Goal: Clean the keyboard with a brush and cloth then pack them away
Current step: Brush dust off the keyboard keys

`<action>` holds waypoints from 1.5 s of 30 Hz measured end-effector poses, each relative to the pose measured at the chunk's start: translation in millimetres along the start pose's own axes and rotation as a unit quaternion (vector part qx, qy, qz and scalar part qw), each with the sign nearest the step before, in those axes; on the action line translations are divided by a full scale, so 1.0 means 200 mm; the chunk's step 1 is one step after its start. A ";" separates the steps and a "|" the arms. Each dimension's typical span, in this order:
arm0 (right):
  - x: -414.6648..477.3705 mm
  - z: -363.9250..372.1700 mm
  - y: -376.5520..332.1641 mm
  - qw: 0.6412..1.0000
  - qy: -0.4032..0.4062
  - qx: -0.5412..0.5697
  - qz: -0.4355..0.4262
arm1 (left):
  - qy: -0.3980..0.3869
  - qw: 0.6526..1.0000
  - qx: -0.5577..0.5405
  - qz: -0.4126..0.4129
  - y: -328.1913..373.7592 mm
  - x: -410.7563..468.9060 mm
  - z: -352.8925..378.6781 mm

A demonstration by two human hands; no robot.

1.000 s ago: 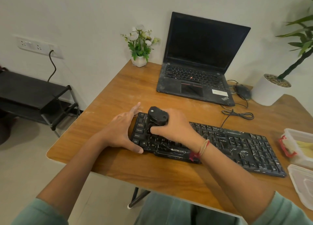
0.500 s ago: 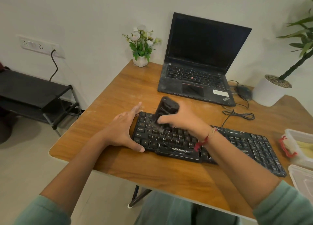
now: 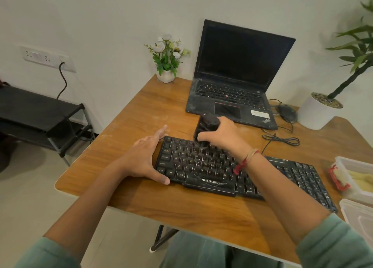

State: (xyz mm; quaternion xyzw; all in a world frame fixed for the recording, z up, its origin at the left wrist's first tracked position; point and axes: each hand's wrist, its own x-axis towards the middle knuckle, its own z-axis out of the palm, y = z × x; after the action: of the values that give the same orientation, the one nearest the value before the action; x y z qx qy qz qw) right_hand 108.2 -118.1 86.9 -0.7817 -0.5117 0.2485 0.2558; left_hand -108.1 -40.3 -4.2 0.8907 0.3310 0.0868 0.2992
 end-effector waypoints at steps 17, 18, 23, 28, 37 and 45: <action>-0.18 0.12 0.01 0.984 -0.135 0.032 -0.107 | -0.001 1.000 0.006 -0.005 0.00 0.00 0.00; -0.17 0.09 0.02 0.979 -0.175 0.077 -0.076 | 0.001 1.000 0.007 -0.002 0.00 0.00 0.00; 0.01 -0.03 0.11 0.990 -0.032 0.122 0.070 | -0.001 1.000 0.008 -0.002 -0.01 0.00 0.00; -0.18 0.16 -0.02 0.982 -0.039 -0.104 -0.155 | -0.001 1.000 0.011 0.001 -0.01 0.01 0.00; -0.02 -0.01 0.06 1.000 0.026 -0.001 0.000 | 0.002 1.000 0.005 0.001 0.01 0.00 0.00; -0.20 0.08 0.00 0.985 -0.138 0.007 -0.104 | 0.003 1.000 -0.002 -0.001 0.00 0.00 0.00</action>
State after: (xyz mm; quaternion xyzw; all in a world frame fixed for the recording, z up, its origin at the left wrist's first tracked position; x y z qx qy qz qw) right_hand 83.7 -152.8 78.8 -0.6809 -0.6185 0.3297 0.2125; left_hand -108.2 -41.0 -4.5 0.8896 0.3329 0.0897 0.2997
